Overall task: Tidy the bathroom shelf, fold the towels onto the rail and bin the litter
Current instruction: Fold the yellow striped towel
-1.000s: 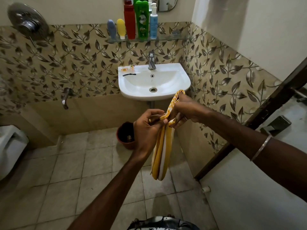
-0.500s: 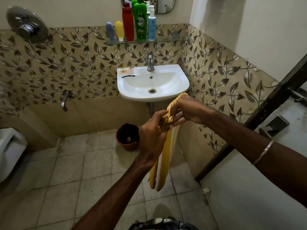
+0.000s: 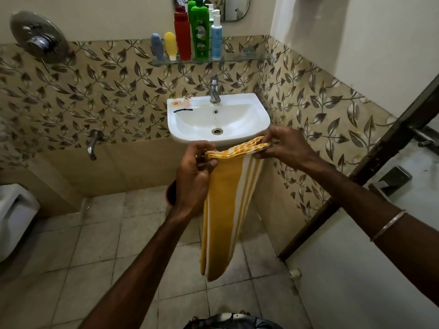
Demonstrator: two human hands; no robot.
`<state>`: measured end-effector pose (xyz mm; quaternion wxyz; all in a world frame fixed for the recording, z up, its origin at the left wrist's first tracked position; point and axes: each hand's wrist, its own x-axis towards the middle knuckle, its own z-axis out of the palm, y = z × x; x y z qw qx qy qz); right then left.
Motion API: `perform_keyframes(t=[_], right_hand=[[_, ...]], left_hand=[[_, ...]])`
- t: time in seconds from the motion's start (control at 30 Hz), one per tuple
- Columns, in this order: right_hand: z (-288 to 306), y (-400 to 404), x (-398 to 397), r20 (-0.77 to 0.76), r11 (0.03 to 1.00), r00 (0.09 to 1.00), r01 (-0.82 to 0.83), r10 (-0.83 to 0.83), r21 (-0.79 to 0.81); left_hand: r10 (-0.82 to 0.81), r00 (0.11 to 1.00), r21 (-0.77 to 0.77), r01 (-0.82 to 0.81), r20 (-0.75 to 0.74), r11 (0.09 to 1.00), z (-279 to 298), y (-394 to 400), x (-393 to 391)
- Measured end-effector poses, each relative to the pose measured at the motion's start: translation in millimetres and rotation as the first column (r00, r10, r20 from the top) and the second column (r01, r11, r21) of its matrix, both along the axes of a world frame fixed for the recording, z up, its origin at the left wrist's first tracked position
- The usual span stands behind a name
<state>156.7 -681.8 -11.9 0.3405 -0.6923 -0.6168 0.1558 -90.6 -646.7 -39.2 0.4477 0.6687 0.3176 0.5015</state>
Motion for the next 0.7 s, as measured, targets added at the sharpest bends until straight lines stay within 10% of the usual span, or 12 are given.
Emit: perform_keyframes(t=[0.13, 0.27, 0.4, 0.7], right_hand=[[8, -2, 3, -0.335, 0.979, 0.929, -0.191, 0.156, -0.074], [8, 5, -8, -0.201, 0.942, 0.941, -0.302, 0.271, -0.144], [10, 6, -15, -0.466, 0.824, 0.819, -0.494, 0.335, -0.276], [17, 5, -15, -0.515, 0.854, 0.799, -0.472, 0.310, -0.219]], left_hand=[[-0.074, 0.995, -0.077, 0.079, 0.064, 0.994, 1, 19, -22], [-0.106, 0.993, -0.116, 0.112, 0.057, 0.987, 0, 34, -34], [-0.076, 0.993, -0.158, 0.091, 0.095, 0.983, -1, 39, -40], [-0.072, 0.974, -0.240, 0.125, 0.216, 0.963, -2, 42, -43]])
